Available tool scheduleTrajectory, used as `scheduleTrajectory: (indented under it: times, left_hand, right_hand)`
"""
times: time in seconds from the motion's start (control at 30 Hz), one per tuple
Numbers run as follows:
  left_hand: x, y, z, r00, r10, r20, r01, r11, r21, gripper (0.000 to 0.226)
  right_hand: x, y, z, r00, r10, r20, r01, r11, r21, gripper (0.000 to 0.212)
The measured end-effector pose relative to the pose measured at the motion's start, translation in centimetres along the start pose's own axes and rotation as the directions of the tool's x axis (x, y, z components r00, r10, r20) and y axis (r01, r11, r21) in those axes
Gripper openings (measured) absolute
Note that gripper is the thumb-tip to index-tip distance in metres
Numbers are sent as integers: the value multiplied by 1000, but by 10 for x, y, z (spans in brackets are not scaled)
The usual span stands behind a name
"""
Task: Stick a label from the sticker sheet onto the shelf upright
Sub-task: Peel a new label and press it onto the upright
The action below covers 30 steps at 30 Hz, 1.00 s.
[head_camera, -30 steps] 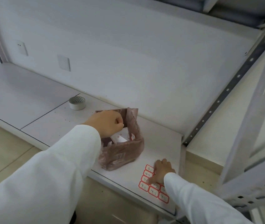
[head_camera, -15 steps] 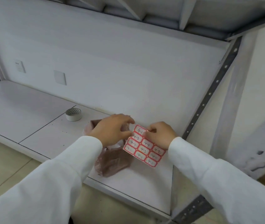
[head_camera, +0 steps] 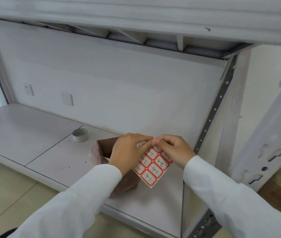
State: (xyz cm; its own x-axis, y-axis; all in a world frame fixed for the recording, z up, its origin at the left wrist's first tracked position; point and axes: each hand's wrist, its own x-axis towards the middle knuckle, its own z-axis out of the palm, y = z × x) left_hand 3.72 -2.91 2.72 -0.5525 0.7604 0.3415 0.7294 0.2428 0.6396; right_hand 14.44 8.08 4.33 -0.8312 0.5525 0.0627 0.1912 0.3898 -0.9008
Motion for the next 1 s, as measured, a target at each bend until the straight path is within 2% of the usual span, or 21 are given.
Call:
scheduleTrajectory:
  times: [0.1, 0.17, 0.23, 0.37, 0.43, 0.57, 0.8, 0.9, 1.0]
  left_hand:
    - [0, -2, 0, 986, -111, 127, 139, 961, -240, 26]
    - [1, -3, 1, 977, -156, 147, 198, 919, -342, 26]
    - [2, -7, 1, 966, -219, 134, 254, 895, -366, 26]
    - [4, -22, -4, 953, -300, 35, 302, 942, -148, 26]
    - [4, -25, -6, 960, -274, 60, 280, 953, -118, 23]
    - [4, -26, 0, 956, -218, 198, 234, 970, -61, 12]
    - [10, -29, 2, 975, -179, 129, 182, 983, -19, 15]
    - [11, -31, 0, 975, -210, 73, 204, 975, 92, 21]
    - [11, -39, -6, 960, -269, 74, 251, 949, 192, 19]
  right_hand:
    - [0, 5, 3, 999, -50, -6, 49, 995, -90, 21]
    - [2, 9, 6, 998, -59, -13, 56, 989, -139, 20]
    - [4, 14, 8, 999, -33, -13, 30, 983, -180, 20]
    - [7, 26, 12, 996, 85, 35, -75, 968, -239, 20]
    - [7, 28, 16, 990, 120, 69, -102, 968, -228, 19]
    - [12, 30, 22, 993, 85, 85, -64, 973, -223, 21]
    - [15, 32, 21, 998, 39, 46, -28, 974, -224, 22]
    - [19, 41, 19, 992, 119, 41, -99, 937, -335, 21]
    - [25, 67, 22, 960, 254, 119, -126, 768, -627, 24]
